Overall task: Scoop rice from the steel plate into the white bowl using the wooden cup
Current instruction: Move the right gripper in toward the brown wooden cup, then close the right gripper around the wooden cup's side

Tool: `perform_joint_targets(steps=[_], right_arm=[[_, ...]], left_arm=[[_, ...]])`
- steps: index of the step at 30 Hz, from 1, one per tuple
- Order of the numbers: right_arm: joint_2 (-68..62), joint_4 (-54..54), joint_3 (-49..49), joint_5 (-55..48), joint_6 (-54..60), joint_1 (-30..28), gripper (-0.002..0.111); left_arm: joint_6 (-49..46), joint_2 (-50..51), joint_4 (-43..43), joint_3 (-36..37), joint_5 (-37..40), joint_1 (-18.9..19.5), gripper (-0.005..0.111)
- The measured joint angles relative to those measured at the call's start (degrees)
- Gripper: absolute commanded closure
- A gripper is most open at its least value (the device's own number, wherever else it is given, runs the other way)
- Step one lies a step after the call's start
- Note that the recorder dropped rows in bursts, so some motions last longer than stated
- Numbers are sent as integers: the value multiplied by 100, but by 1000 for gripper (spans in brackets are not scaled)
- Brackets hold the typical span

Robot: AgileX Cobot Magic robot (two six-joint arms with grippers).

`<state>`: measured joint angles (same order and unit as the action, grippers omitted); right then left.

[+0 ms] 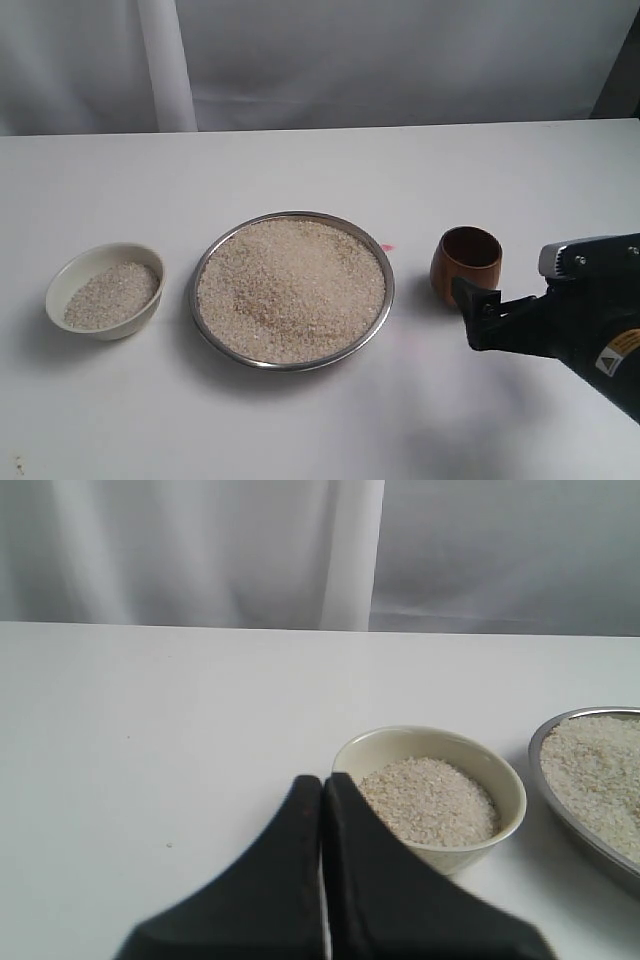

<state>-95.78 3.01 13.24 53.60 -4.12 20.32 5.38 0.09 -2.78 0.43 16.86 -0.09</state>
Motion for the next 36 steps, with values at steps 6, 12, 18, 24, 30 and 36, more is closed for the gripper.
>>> perform_joint_targets(steps=[6, 12, 18, 24, 30, 36], right_arm=[[-304, -78, 204, 52, -42, 0, 3], [-1229, -88, 707, 486, -56, 0, 3], [-1842, -88, 1123, 798, -56, 0, 3], [-2147, -63, 1339, 952, -44, 0, 3], [-2186, -29, 1339, 1058, -10, 0, 3], [-2190, 12, 1342, 1071, 155, 0, 3]], left_arm=[[0, 0, 0, 0, 0, 0, 107], [0, 0, 0, 0, 0, 0, 107], [0, 0, 0, 0, 0, 0, 107], [0, 0, 0, 0, 0, 0, 107], [0, 0, 0, 0, 0, 0, 107], [0, 0, 0, 0, 0, 0, 107]])
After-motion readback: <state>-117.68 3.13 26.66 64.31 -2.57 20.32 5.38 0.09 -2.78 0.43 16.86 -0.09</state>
